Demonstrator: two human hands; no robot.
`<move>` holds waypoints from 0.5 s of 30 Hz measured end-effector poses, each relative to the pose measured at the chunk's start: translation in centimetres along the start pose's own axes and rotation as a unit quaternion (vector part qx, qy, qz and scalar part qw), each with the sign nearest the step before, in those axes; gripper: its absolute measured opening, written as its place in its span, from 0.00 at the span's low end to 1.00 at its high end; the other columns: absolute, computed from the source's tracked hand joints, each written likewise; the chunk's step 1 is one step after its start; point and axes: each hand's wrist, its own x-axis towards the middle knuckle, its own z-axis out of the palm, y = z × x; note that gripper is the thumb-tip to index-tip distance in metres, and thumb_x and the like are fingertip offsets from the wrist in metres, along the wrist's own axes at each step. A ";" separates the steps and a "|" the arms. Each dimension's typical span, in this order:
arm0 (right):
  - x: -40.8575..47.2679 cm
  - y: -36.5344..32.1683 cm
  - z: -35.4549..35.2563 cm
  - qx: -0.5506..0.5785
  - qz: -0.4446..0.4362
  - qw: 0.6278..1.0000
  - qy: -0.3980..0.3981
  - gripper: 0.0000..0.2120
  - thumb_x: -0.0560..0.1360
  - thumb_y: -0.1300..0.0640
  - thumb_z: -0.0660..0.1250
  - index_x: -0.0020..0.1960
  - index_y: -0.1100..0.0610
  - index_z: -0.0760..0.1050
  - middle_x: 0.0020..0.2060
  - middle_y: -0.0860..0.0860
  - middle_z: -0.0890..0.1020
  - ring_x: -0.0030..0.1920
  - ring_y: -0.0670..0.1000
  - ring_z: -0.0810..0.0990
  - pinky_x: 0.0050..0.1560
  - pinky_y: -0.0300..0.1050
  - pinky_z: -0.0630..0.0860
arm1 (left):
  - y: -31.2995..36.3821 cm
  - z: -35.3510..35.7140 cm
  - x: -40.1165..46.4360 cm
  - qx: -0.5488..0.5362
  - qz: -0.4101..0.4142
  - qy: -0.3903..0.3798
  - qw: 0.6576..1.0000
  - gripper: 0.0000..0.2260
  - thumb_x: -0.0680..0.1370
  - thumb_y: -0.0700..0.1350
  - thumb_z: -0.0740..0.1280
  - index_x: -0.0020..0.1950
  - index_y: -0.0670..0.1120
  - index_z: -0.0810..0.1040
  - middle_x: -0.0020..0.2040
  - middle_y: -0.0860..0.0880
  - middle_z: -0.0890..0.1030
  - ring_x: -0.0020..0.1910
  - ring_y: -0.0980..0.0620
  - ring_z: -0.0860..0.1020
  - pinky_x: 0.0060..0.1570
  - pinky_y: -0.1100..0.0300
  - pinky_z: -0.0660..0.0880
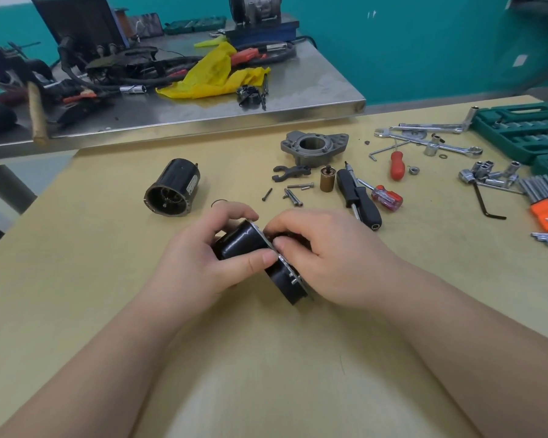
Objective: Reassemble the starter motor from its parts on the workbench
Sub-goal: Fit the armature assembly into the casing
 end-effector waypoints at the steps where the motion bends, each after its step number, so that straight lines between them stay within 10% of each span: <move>1: 0.0 0.0 -0.1 0.016 -0.003 1.000 0.008 0.09 0.85 0.52 0.63 0.58 0.45 0.82 0.45 0.43 0.84 0.47 0.46 0.80 0.47 0.53 0.78 | -0.1 -0.1 -0.1 0.003 0.002 -0.003 1.000 0.27 0.64 0.63 0.81 0.60 0.61 0.81 0.46 0.56 0.82 0.35 0.54 0.80 0.34 0.53 0.82; 15: 0.4 0.1 -0.1 0.042 0.012 0.999 0.025 0.07 0.85 0.51 0.66 0.52 0.47 0.83 0.43 0.42 0.83 0.47 0.46 0.79 0.49 0.53 0.78 | 0.2 0.1 0.1 0.033 0.007 -0.017 0.999 0.27 0.64 0.66 0.80 0.61 0.62 0.79 0.47 0.57 0.81 0.36 0.55 0.80 0.33 0.51 0.84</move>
